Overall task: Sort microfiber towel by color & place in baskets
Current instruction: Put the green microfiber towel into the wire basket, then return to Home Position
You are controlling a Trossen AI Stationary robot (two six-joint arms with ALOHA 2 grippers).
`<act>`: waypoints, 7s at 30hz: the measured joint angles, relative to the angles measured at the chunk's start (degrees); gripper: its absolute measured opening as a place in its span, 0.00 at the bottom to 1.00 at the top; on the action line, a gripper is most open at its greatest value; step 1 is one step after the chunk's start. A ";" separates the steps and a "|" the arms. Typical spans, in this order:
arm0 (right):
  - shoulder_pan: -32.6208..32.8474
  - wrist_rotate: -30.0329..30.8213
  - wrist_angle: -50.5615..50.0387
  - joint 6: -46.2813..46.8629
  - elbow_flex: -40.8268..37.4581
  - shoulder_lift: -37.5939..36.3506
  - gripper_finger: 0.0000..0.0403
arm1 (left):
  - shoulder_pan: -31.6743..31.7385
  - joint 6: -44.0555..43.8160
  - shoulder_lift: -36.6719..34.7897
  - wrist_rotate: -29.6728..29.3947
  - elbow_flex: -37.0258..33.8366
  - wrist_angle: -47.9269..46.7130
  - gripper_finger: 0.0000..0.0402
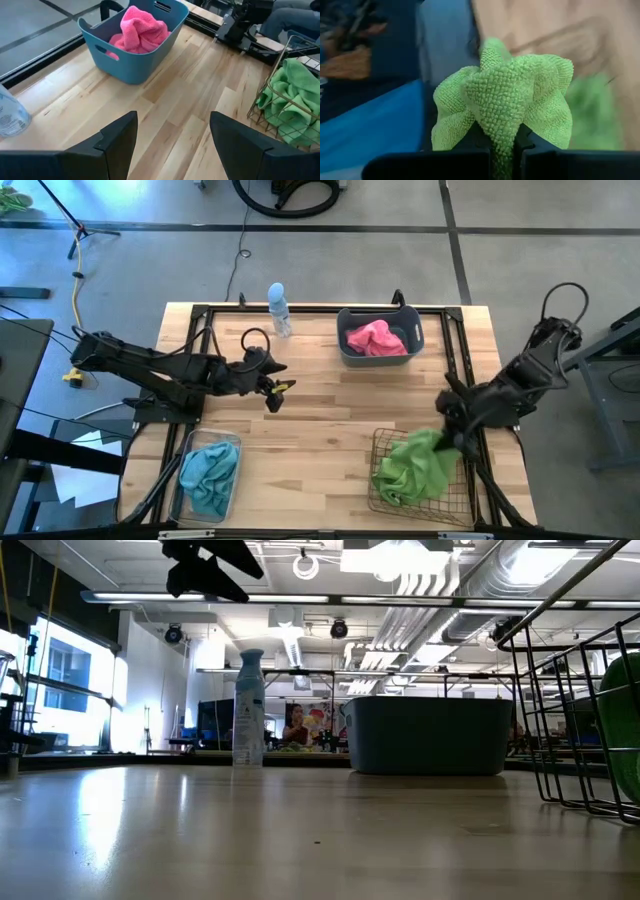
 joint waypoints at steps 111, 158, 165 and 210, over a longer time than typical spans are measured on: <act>-12.03 35.37 25.54 3.39 -17.77 -5.24 0.53 | 0.04 14.03 -13.53 1.53 4.70 1.04 0.59; -50.01 -17.48 29.15 -37.93 -17.86 -7.80 0.00 | 12.81 9.83 -52.92 15.04 -53.75 44.34 0.00; -48.72 -18.05 27.26 -38.64 -22.50 -16.47 0.00 | 12.81 9.29 -52.97 13.32 -53.74 44.34 0.00; -41.74 -12.43 61.33 -45.35 -65.65 -55.11 0.00 | 12.79 0.90 -52.97 13.30 -53.66 44.30 0.00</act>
